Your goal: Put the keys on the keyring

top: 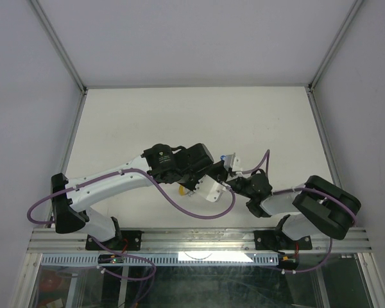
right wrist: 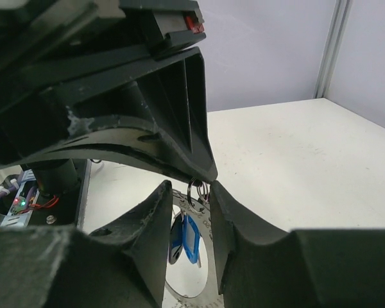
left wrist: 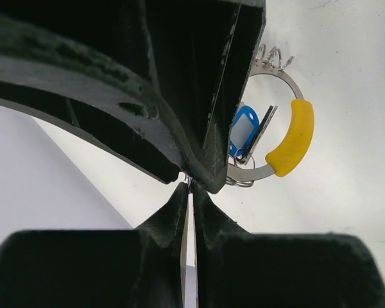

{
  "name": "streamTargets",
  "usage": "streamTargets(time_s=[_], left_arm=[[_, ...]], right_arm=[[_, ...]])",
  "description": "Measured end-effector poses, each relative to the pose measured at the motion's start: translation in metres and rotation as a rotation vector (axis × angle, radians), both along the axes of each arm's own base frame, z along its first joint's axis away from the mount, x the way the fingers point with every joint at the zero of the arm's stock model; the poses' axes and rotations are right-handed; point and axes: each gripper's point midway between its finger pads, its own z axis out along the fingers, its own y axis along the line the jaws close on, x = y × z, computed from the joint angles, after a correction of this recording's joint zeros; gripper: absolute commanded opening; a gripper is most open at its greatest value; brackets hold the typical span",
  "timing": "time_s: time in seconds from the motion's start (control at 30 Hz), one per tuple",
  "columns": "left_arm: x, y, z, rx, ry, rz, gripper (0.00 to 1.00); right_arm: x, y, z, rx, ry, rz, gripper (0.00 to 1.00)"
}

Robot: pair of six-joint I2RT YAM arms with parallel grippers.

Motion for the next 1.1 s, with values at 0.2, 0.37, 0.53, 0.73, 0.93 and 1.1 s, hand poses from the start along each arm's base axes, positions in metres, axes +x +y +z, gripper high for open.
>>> streamTargets(time_s=[0.2, 0.37, 0.53, 0.73, 0.93, 1.1], left_arm=[[-0.001, 0.0, 0.0, -0.003, 0.003, -0.002, 0.0], [-0.001, 0.0, 0.0, -0.003, 0.004, -0.003, 0.0], [-0.001, 0.0, 0.0, -0.002, 0.005, -0.003, 0.0], [-0.001, 0.001, 0.0, 0.0, 0.006, -0.002, 0.0], [-0.004, 0.003, 0.005, -0.029, 0.006, -0.003, 0.12], [-0.007, 0.002, 0.023, -0.129, -0.012, -0.002, 0.23]], right_arm=[[0.001, 0.002, -0.001, -0.003, 0.002, 0.001, 0.28], [0.002, 0.003, -0.006, -0.015, 0.01, 0.003, 0.22], [0.002, 0.003, -0.006, -0.014, 0.006, 0.004, 0.03], [0.001, 0.003, -0.006, -0.015, 0.002, 0.009, 0.0], [0.001, 0.003, -0.004, -0.012, -0.004, 0.008, 0.0], [0.0, 0.002, -0.005, -0.015, -0.007, 0.006, 0.0]])
